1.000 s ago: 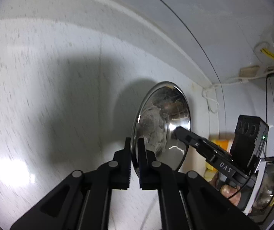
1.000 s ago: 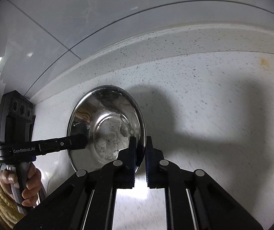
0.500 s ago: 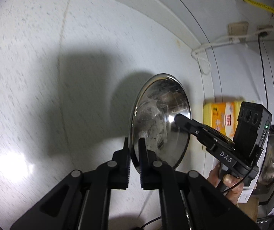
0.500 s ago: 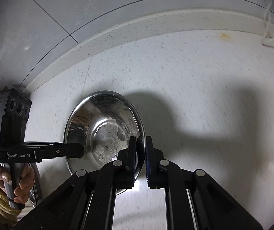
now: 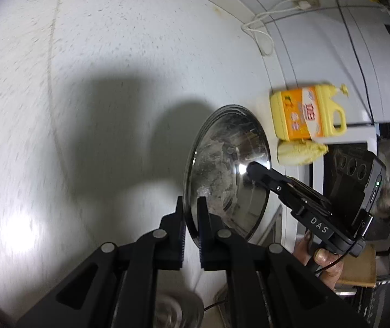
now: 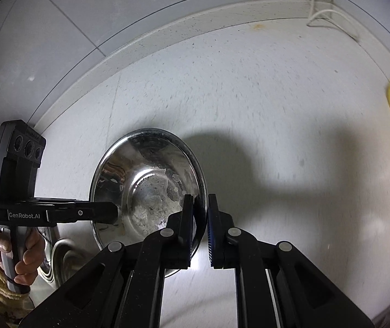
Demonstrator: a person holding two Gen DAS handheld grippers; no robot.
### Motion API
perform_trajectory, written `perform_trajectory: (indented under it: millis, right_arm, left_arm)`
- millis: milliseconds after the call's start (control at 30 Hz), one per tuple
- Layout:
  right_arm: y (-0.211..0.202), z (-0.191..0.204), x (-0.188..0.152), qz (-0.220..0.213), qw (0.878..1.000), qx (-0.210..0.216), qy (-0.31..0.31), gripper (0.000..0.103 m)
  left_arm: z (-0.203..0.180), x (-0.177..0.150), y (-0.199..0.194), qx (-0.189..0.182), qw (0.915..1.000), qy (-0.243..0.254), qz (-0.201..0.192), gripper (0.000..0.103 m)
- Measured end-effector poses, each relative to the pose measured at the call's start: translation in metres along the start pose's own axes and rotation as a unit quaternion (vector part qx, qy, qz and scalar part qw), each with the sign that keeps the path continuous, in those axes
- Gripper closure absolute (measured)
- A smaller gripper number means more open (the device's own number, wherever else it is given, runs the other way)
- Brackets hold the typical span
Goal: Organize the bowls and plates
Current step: 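Carry the second small bowl with both grippers into the nested bowls and open them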
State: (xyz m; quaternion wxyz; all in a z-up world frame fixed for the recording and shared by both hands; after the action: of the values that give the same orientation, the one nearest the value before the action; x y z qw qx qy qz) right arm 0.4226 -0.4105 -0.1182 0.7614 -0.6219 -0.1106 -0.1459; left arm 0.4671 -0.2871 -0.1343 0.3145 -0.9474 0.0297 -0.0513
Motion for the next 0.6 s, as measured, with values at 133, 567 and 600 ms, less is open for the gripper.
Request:
perform_trajectory:
  millis: [133, 567, 600]
  right_arm:
    - [-0.025, 0.017, -0.025, -0.012, 1.0, 0.0, 0.002, 0.094]
    - [-0.057, 0.11, -0.12, -0.014, 1.0, 0.012, -0.023, 0.092]
    - [-0.052, 0.113, -0.123, -0.009, 1.0, 0.011, -0.021, 0.092]
  left_arm:
    - [-0.003, -0.045, -0.031, -0.003, 0.9999, 0.009, -0.013, 0.097]
    - [0.057, -0.156, -0.106, 0.016, 0.9994, 0.0, -0.032, 0.096]
    - [0.063, -0.159, -0.106, 0.019, 0.9993, -0.005, -0.033, 0.097]
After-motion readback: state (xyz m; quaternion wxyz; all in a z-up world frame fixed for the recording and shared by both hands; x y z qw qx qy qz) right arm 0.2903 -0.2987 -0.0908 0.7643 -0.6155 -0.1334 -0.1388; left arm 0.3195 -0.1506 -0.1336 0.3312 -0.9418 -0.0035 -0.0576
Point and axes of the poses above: each gripper's, at about its wrist camera, not at the fingertips, and y roughly the way its jaws point, z to its left, x to its top, the point moved 2 cm from there along y, roughly the way its jaws point, and after that the axes turned 8 degrees about -x, right-handed, at the moved point
